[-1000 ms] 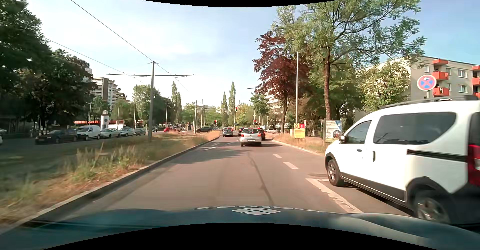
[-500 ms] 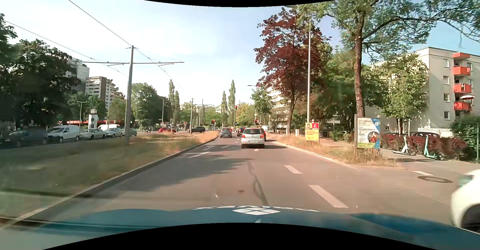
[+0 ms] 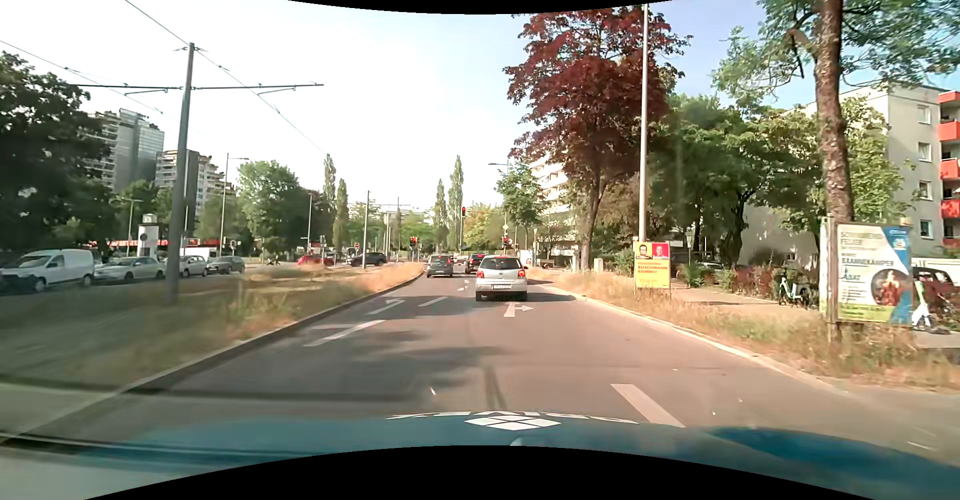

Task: Follow the waypoints while adhering to traffic rules and regulations

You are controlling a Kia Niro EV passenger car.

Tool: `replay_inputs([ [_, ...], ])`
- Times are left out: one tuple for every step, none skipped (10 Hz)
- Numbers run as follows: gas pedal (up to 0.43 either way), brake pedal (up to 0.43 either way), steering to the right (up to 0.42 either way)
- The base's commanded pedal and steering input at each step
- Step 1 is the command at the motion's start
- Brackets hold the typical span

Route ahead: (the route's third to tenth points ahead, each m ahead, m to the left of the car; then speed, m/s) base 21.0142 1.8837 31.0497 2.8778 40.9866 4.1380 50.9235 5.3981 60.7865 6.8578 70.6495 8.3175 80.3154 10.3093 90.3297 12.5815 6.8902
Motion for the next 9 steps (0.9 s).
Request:
replay_inputs([
  [0.0,0.0,0.055],
  [0.0,0.0,0.065],
  [0.0,0.0,0.072],
  [0.0,0.0,0.084],
  [0.0,0.0,0.098],
  [0.0,0.0,0.108],
  [0.0,0.0,0.112],
  [0.0,0.006,0.108],
  [0.0,0.043,0.097],
])
